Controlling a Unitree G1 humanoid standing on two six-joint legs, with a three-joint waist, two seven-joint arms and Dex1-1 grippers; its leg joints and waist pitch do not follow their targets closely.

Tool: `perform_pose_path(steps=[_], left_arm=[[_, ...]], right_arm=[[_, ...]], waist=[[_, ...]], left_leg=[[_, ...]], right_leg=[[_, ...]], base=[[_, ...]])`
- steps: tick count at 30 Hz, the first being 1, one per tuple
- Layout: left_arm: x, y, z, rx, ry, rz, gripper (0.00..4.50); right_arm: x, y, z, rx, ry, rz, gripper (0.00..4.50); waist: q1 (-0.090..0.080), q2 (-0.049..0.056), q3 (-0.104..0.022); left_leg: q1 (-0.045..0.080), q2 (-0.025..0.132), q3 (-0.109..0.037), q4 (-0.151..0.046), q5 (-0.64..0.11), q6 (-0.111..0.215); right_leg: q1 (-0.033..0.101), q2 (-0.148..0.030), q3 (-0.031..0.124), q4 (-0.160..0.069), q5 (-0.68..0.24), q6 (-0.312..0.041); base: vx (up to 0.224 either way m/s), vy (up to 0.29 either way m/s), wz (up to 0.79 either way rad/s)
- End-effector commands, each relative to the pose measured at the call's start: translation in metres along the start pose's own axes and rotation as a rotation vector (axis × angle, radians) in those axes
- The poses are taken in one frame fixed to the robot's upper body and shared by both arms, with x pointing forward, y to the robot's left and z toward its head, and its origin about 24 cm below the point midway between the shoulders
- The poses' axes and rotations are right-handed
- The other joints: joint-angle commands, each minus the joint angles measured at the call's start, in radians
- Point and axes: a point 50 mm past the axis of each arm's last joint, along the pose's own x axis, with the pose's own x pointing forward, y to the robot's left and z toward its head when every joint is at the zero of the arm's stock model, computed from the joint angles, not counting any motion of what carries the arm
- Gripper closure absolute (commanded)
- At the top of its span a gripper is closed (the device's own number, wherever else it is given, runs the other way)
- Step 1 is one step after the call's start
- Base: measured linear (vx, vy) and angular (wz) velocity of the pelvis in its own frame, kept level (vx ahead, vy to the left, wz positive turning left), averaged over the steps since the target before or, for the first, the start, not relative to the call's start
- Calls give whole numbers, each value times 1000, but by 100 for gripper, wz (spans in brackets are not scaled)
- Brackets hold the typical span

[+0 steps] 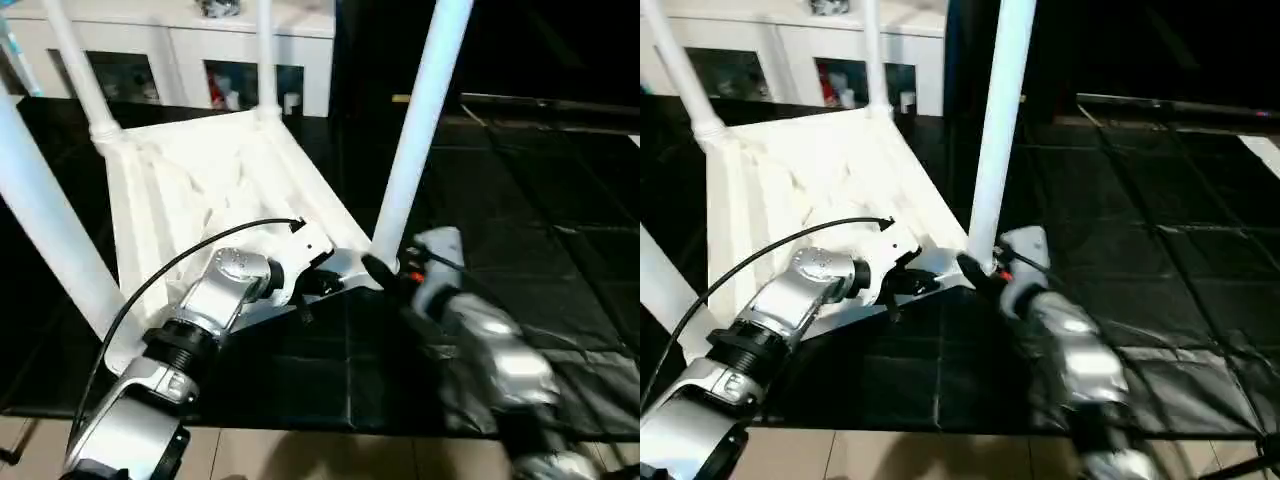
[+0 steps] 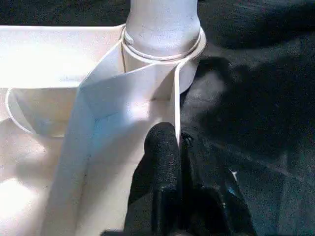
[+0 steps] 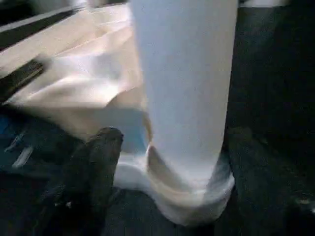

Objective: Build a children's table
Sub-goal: Rotate leg to tighten

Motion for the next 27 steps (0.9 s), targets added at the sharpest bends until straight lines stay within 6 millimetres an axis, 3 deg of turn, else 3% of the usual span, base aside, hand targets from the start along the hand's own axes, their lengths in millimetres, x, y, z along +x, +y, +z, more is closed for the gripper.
perform_pose_path(steps=[1,2,3,10,15,21,27], left_arm=[[-1,-1,13,76,-34,-50,450],[-1,-1,13,81,-32,-62,450],[-4,-2,10,102,-21,-98,450],[-10,-12,2,207,36,-277,450],[-12,-17,1,240,42,-369,450],[-14,-27,-1,324,93,-532,450],[-14,-30,-2,378,133,-600,450]], right_arm=[[-11,0,5,-13,-7,102,61],[-17,-3,6,-20,-4,111,57],[-35,-13,10,-28,5,140,46],[-67,-22,22,-63,46,262,5],[-67,-20,25,-93,65,320,1],[-51,-4,23,-139,130,496,1],[-34,4,22,-155,163,620,18]], waist=[[6,-3,-58],[7,-4,-59],[12,-6,-59],[25,-3,-61],[41,1,-63],[60,3,-62],[60,1,-59]], left_leg=[[13,37,-10,-52,-53,89],[11,36,-11,-52,-56,92],[12,38,-11,-51,-56,94],[14,43,-11,-44,-33,122],[16,47,-9,-42,-29,115],[19,50,-8,-43,-57,94],[20,50,-7,-47,-105,64]], right_leg=[[51,-79,45,-60,258,-242],[54,-79,43,-61,256,-243],[53,-79,44,-60,255,-248],[48,-81,40,-55,269,-273],[44,-82,37,-51,261,-285],[39,-85,37,-52,220,-280],[35,-88,38,-56,133,-279]], base=[[0,0,0],[0,0,0],[0,0,0],[0,0,0],[0,0,0],[0,0,0],[0,0,0]])
